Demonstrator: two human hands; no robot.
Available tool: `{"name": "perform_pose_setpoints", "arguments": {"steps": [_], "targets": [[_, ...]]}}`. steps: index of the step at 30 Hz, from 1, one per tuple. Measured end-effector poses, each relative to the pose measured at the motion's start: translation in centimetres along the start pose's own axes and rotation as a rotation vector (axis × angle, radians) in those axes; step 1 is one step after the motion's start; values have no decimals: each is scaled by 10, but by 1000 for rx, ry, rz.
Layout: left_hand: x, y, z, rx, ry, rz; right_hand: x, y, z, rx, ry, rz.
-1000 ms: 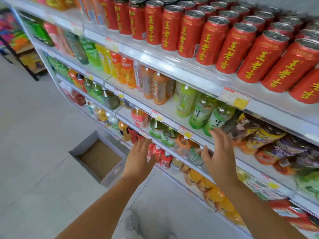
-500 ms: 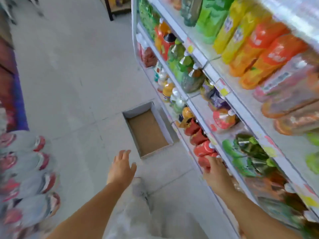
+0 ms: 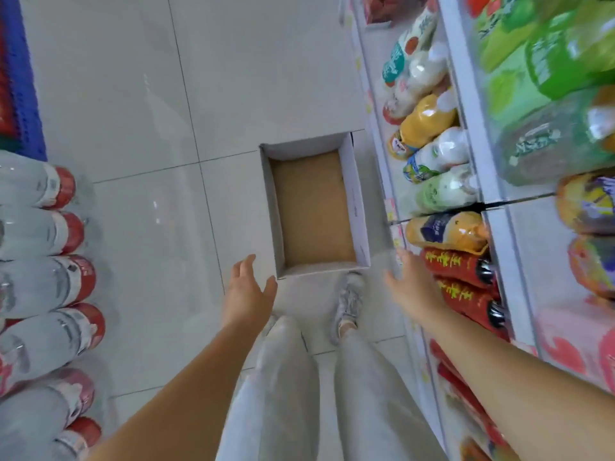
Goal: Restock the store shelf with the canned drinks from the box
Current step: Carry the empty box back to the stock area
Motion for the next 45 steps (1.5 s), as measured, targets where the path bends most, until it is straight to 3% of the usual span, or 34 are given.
{"name": "perform_pose_setpoints", "arguments": {"steps": [7, 17, 28, 37, 45], "targets": [[-85, -22, 155, 85, -22, -7, -55, 12, 180, -16, -91, -60], [-149, -34, 312, 121, 24, -258, -126, 13, 331, -104, 20, 224], [-169, -38, 333, 219, 184, -268, -146, 29, 348, -92, 167, 257], [-164, -35, 329, 194, 187, -227, -143, 24, 342, -78, 168, 221], [-80, -21, 266, 178, 269, -295, -95, -28, 273, -58, 217, 267]]}}
Point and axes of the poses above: each hand's wrist, its own z-axis towards the middle knuckle, its own x-axis out of the back of the hand, y = z × x, the point moved 1 cm from there along z, towards the middle knuckle, and after that the axes turned 2 degrees about -y, right-handed, at the moved point
